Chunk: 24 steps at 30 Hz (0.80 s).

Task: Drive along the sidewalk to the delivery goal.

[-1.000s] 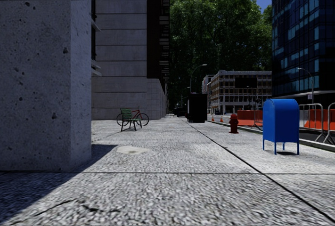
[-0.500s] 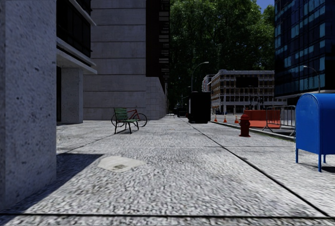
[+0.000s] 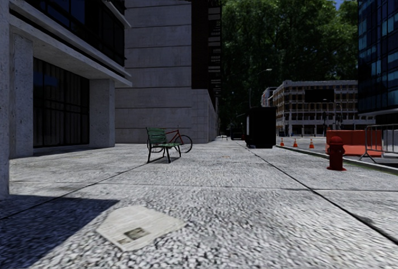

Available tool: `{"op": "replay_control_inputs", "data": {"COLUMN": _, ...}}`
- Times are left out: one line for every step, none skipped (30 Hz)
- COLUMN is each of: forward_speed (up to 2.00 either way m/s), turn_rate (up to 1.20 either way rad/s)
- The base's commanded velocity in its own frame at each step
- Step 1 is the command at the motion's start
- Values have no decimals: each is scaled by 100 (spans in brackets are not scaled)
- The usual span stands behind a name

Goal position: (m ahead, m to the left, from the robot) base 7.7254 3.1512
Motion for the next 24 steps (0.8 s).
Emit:
{"op": "replay_control_inputs", "data": {"forward_speed": 200, "turn_rate": 66}}
{"op": "replay_control_inputs", "data": {"forward_speed": 200, "turn_rate": 67}}
{"op": "replay_control_inputs", "data": {"forward_speed": 200, "turn_rate": 67}}
{"op": "replay_control_inputs", "data": {"forward_speed": 200, "turn_rate": 61}}
{"op": "replay_control_inputs", "data": {"forward_speed": 200, "turn_rate": 61}}
{"op": "replay_control_inputs", "data": {"forward_speed": 200, "turn_rate": 59}}
{"op": "replay_control_inputs", "data": {"forward_speed": 200, "turn_rate": 59}}
{"op": "replay_control_inputs", "data": {"forward_speed": 200, "turn_rate": 58}}
{"op": "replay_control_inputs", "data": {"forward_speed": 200, "turn_rate": 58}}
{"op": "replay_control_inputs", "data": {"forward_speed": 200, "turn_rate": 58}}
{"op": "replay_control_inputs", "data": {"forward_speed": 200, "turn_rate": 58}}
{"op": "replay_control_inputs", "data": {"forward_speed": 200, "turn_rate": 58}}
{"op": "replay_control_inputs", "data": {"forward_speed": 200, "turn_rate": 58}}
{"op": "replay_control_inputs", "data": {"forward_speed": 200, "turn_rate": 57}}
{"op": "replay_control_inputs", "data": {"forward_speed": 200, "turn_rate": 53}}
{"op": "replay_control_inputs", "data": {"forward_speed": 200, "turn_rate": 44}}
{"op": "replay_control_inputs", "data": {"forward_speed": 200, "turn_rate": 44}}
{"op": "replay_control_inputs", "data": {"forward_speed": 200, "turn_rate": 23}}
{"op": "replay_control_inputs", "data": {"forward_speed": 200, "turn_rate": 13}}
{"op": "replay_control_inputs", "data": {"forward_speed": 200, "turn_rate": 13}}
{"op": "replay_control_inputs", "data": {"forward_speed": 200, "turn_rate": 16}}
{"op": "replay_control_inputs", "data": {"forward_speed": 200, "turn_rate": 19}}
{"op": "replay_control_inputs", "data": {"forward_speed": 200, "turn_rate": 20}}
{"op": "replay_control_inputs", "data": {"forward_speed": 200, "turn_rate": 20}}
